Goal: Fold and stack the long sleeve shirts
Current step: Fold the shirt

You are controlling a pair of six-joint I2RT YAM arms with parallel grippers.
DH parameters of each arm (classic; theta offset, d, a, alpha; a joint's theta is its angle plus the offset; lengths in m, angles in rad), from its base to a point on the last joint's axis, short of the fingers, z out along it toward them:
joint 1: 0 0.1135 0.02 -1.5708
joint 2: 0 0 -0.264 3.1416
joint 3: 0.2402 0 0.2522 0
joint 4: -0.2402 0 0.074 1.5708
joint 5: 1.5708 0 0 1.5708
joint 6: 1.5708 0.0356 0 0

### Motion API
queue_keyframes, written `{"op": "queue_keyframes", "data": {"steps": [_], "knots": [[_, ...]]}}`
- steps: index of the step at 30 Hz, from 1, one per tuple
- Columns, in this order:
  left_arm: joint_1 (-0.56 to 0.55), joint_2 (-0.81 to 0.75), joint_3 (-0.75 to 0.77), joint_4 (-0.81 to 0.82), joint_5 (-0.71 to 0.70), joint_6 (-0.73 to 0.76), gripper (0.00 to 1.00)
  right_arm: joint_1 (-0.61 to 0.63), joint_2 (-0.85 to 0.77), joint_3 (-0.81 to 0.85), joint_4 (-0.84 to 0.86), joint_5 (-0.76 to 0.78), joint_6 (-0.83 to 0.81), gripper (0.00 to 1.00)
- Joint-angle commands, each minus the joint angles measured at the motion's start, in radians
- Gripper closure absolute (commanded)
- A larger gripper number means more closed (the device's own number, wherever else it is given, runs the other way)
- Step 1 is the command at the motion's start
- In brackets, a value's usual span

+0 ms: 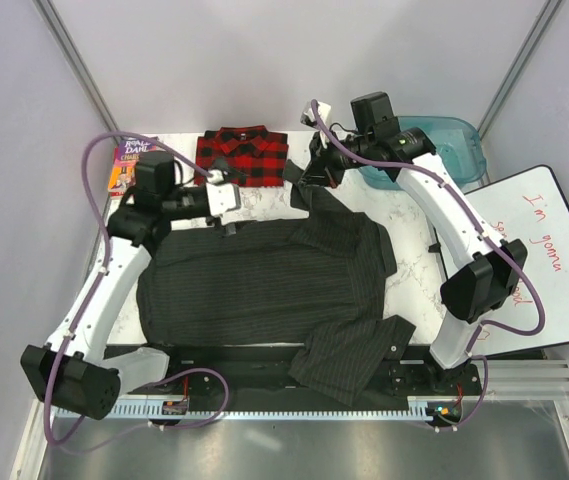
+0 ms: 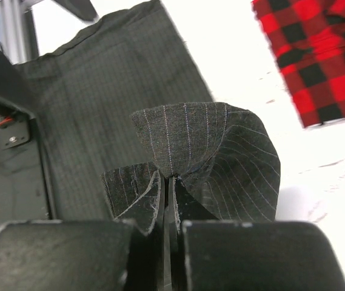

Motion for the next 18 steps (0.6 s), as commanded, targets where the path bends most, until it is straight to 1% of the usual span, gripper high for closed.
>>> {"op": "queue_keyframes", "data": {"steps": [1, 4, 7, 9, 12, 13, 15, 16, 18], "knots": [[-0.101, 0.014, -0.066, 0.276, -0.056, 0.127, 0.01, 0.019, -0.031, -0.026, -0.025, -0.096, -0.005, 1.0], [-0.131, 0.049, -0.054, 0.331, -0.042, 0.12, 0.01, 0.031, -0.034, -0.043, -0.043, -0.107, -0.015, 1.0], [-0.167, 0.078, -0.044, 0.336, -0.059, 0.179, 0.02, 0.042, -0.037, -0.053, -0.048, -0.126, -0.009, 1.0], [-0.193, 0.087, -0.049, 0.34, -0.079, 0.213, 0.05, 0.053, -0.038, -0.062, -0.051, -0.127, -0.012, 1.0], [-0.213, 0.101, -0.049, 0.328, -0.082, 0.262, 0.12, 0.057, -0.048, -0.072, -0.051, -0.133, -0.015, 1.0], [-0.217, 0.113, -0.038, 0.301, -0.077, 0.284, 0.18, 0.059, -0.048, -0.074, -0.052, -0.136, -0.014, 1.0], [-0.23, 0.126, -0.026, 0.268, -0.079, 0.321, 0.24, 0.062, -0.049, -0.076, -0.054, -0.14, -0.015, 1.0], [-0.235, 0.132, -0.026, 0.258, -0.08, 0.343, 0.32, 0.067, -0.051, -0.079, -0.055, -0.142, -0.017, 1.0], [-0.256, 0.138, -0.023, 0.229, -0.093, 0.385, 0.38, 0.071, -0.054, -0.076, -0.058, -0.145, -0.023, 1.0]]}}
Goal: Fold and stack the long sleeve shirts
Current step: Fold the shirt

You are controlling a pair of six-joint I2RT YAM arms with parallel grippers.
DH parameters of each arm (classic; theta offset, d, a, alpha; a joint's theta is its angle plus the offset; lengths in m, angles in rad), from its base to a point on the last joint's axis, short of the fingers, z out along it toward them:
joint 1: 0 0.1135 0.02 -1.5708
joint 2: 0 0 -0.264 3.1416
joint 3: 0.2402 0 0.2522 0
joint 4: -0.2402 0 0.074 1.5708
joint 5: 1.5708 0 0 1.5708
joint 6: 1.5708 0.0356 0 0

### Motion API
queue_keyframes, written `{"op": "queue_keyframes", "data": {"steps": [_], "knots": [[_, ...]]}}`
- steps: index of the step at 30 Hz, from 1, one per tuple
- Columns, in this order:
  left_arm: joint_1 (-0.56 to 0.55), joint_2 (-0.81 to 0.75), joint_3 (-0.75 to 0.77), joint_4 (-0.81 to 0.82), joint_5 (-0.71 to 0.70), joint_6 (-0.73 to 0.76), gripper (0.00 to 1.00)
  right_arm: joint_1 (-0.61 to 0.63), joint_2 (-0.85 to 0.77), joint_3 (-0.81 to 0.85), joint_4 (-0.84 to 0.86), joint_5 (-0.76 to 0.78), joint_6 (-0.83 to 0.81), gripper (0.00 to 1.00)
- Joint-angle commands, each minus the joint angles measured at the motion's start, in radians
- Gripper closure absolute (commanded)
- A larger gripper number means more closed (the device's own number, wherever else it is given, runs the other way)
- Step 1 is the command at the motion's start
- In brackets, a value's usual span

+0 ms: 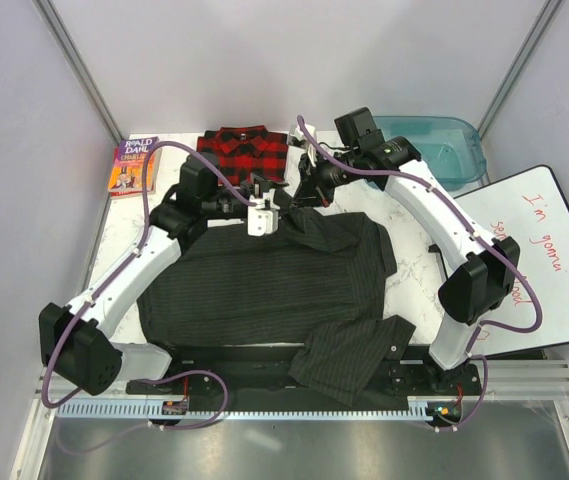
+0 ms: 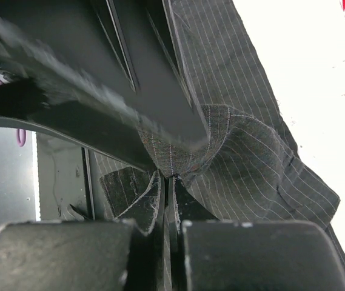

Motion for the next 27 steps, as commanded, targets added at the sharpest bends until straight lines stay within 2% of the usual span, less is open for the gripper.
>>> {"op": "queue_keyframes", "data": {"steps": [1, 3, 6, 7, 10, 11, 12, 13, 14, 16, 17, 19, 20, 21, 23, 24, 27], "knots": [[-0.036, 0.019, 0.037, -0.051, -0.028, 0.163, 0.42, 0.015, -0.054, 0.001, -0.004, -0.058, -0.027, 1.0], [-0.051, 0.022, 0.04, -0.08, -0.042, 0.174, 0.46, 0.021, -0.062, 0.001, -0.005, -0.056, -0.042, 1.0], [-0.066, 0.018, 0.047, -0.108, -0.083, 0.156, 0.67, 0.033, -0.076, -0.013, -0.018, -0.043, -0.068, 1.0], [-0.068, 0.013, 0.048, -0.117, -0.092, 0.145, 0.81, 0.038, -0.08, -0.015, -0.022, -0.04, -0.071, 1.0], [-0.069, -0.005, 0.05, -0.136, -0.144, 0.063, 0.98, 0.039, -0.099, -0.03, -0.022, -0.032, -0.076, 0.97], [-0.069, -0.022, 0.05, -0.158, -0.16, 0.038, 0.98, 0.039, -0.103, -0.031, -0.022, -0.023, -0.076, 0.93], [-0.069, -0.033, 0.05, -0.168, -0.19, -0.012, 0.98, 0.039, -0.113, -0.031, -0.021, -0.009, -0.067, 0.8], [-0.069, -0.048, 0.041, -0.186, -0.198, -0.031, 0.98, 0.039, -0.116, -0.024, -0.021, 0.031, -0.061, 0.73], [-0.069, -0.062, 0.033, -0.211, -0.201, -0.037, 0.98, 0.041, -0.125, -0.019, -0.021, 0.055, -0.058, 0.62], [-0.069, -0.128, -0.012, -0.237, -0.197, -0.063, 0.98, 0.033, -0.137, -0.01, -0.015, 0.145, -0.045, 0.56], [-0.068, -0.149, -0.024, -0.243, -0.189, -0.079, 0.98, 0.023, -0.156, -0.012, -0.01, 0.163, -0.038, 0.49], [-0.069, -0.206, -0.022, -0.293, -0.14, -0.138, 0.98, -0.031, -0.172, -0.031, 0.022, 0.18, -0.003, 0.41], [-0.072, -0.221, -0.013, -0.318, -0.119, -0.157, 0.98, -0.054, -0.186, -0.038, 0.039, 0.184, 0.016, 0.27], [-0.077, -0.232, 0.017, -0.352, -0.081, -0.19, 0.98, -0.1, -0.191, -0.048, 0.085, 0.19, 0.043, 0.21], [-0.085, -0.251, 0.062, -0.468, -0.022, -0.223, 0.98, -0.132, -0.177, -0.059, 0.108, 0.21, 0.102, 0.13], [-0.086, -0.255, 0.109, -0.509, 0.05, -0.261, 0.98, -0.145, -0.167, -0.055, 0.108, 0.21, 0.107, 0.13], [-0.124, -0.263, 0.168, -0.609, 0.137, -0.396, 0.98, -0.148, -0.121, -0.05, 0.106, 0.214, 0.102, 0.13]]}}
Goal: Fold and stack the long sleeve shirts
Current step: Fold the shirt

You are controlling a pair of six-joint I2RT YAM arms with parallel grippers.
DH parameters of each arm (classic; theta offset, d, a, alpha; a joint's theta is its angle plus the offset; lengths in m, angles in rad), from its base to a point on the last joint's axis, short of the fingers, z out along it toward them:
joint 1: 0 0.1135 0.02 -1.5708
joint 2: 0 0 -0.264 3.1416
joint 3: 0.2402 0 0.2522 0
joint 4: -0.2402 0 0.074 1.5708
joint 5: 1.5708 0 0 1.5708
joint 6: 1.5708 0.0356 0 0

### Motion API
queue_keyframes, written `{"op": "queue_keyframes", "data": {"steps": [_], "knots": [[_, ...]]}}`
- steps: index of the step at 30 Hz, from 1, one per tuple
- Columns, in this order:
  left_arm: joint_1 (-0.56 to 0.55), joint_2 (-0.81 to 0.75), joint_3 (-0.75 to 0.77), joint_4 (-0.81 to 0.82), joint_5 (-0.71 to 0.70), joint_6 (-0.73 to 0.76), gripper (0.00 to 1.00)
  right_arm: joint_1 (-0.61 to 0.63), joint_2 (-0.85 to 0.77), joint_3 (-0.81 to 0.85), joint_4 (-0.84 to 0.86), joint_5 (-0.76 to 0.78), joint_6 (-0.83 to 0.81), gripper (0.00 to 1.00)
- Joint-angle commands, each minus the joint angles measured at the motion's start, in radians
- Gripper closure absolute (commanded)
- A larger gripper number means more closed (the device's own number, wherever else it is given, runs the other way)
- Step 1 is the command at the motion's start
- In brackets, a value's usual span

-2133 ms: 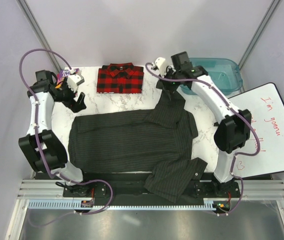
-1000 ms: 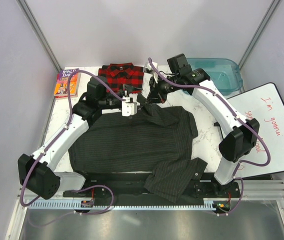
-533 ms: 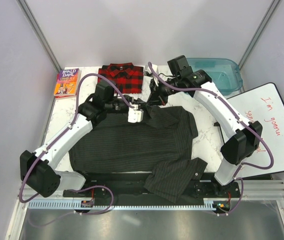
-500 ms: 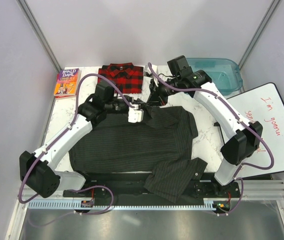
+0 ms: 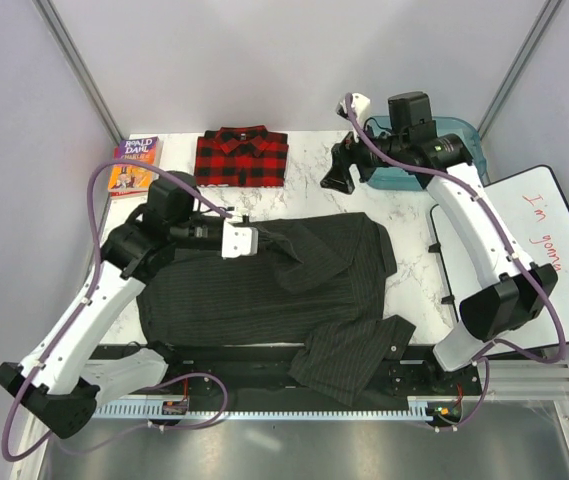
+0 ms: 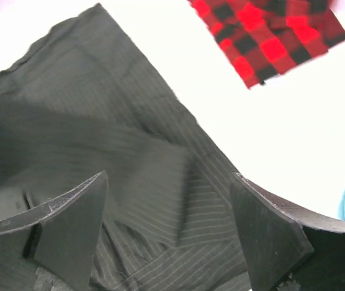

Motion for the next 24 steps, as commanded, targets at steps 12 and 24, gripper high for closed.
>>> {"op": "queue_keyframes", "data": {"steps": [12, 24], "knots": [[-0.182, 0.0, -0.002, -0.012, 0.114, -0.686, 0.98, 0.011, 0.23, -0.15, 0.052, -0.109, 0.041, 0.27], [0.265, 0.139, -0.146, 0.131, -0.192, -1.033, 0.98, 0.008, 0.38, -0.04, -0.072, -0.054, -0.065, 0.19]]}}
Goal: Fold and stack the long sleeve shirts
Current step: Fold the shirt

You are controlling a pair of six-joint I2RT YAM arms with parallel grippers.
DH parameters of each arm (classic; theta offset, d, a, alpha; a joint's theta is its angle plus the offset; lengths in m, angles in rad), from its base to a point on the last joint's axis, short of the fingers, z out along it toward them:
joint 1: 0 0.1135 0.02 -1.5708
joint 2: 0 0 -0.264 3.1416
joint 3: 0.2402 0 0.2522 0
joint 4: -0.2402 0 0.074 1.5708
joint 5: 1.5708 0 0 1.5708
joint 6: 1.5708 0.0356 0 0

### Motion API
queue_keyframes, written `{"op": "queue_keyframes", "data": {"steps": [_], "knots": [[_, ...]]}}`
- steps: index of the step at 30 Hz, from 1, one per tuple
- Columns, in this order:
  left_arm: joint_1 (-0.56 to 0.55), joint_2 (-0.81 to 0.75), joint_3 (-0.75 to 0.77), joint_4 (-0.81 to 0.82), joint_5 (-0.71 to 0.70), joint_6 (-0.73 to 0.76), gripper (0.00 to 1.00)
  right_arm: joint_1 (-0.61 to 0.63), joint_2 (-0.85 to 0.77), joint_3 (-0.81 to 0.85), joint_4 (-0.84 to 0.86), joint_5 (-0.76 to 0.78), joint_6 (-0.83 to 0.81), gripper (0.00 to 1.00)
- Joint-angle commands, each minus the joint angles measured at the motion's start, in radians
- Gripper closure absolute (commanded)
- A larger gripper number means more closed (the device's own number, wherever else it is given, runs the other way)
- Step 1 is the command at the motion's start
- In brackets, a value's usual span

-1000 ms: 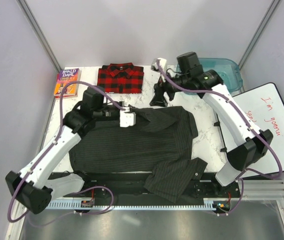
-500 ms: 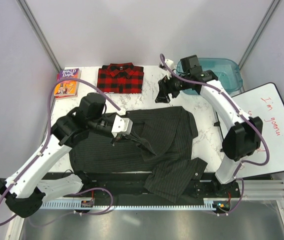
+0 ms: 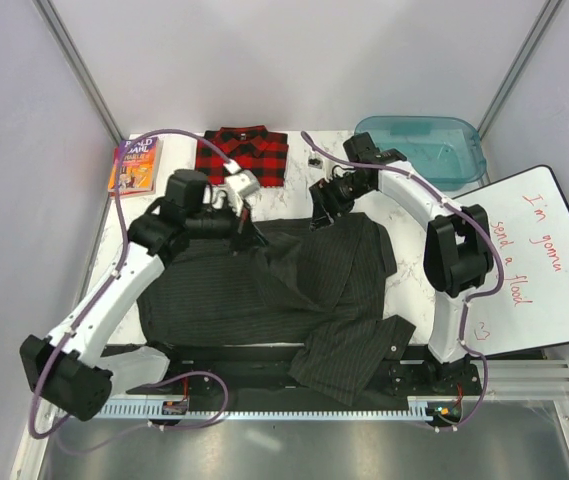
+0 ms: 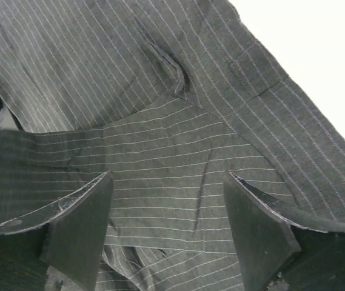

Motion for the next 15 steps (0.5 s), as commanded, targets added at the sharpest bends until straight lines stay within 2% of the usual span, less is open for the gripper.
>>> {"op": "queue_keyframes", "data": {"steps": [1, 6, 12, 15], "knots": [[0.251, 0.065, -0.09, 0.074, -0.115, -0.177, 0.98, 0.001, 0.031, 0.092, -0.05, 0.003, -0.071, 0.17], [0.461, 0.125, -0.161, 0.081, -0.136, -0.186, 0.98, -0.001, 0.073, 0.115, -0.103, 0.011, -0.099, 0.09], [0.688, 0.139, -0.298, 0.173, -0.084, -0.214, 0.98, -0.001, 0.105, 0.116, -0.156, 0.035, -0.153, 0.11], [0.755, 0.125, -0.367, 0.239, -0.045, -0.215, 0.98, -0.001, 0.125, 0.119, -0.166, 0.07, -0.176, 0.13]]}}
